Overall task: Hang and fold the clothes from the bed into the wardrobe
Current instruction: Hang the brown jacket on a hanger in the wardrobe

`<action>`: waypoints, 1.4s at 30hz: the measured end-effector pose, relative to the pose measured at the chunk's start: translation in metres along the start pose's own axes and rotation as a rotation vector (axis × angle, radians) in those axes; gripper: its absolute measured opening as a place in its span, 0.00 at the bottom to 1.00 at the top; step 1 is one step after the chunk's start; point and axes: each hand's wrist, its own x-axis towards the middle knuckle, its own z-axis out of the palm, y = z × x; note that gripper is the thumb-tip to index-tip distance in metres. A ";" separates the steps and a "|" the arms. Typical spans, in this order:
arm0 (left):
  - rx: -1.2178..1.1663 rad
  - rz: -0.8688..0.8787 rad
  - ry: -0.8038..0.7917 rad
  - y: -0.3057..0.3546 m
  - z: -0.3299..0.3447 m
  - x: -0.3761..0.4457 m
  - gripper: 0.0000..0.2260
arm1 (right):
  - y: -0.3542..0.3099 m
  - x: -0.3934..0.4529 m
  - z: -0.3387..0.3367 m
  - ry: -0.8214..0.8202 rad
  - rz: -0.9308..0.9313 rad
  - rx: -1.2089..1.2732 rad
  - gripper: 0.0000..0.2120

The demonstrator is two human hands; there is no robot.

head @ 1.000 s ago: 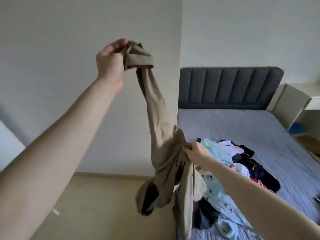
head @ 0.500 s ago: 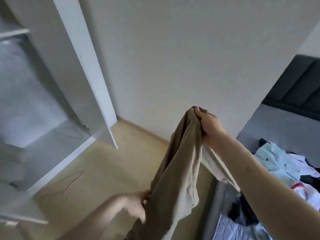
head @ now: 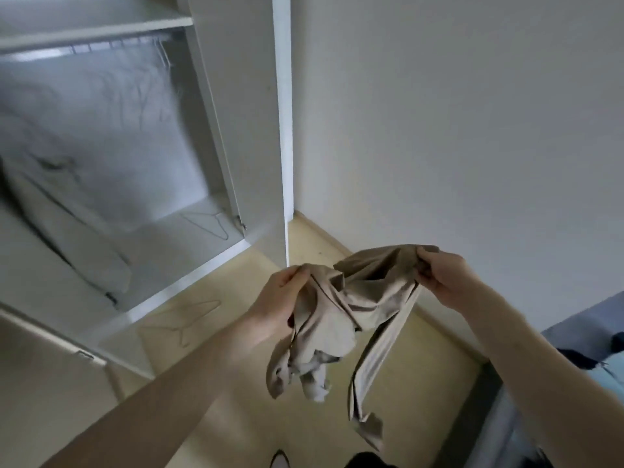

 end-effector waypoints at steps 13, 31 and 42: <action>-0.136 -0.132 0.326 0.155 -0.046 0.108 0.14 | 0.040 0.005 0.179 -0.561 -0.606 -0.683 0.08; 0.355 0.027 0.595 0.122 -0.186 0.093 0.13 | -0.100 0.049 0.357 -0.841 -0.532 -0.454 0.17; 0.235 -0.283 0.511 -0.039 -0.141 0.146 0.23 | -0.093 0.024 0.442 -0.857 -0.459 -0.276 0.15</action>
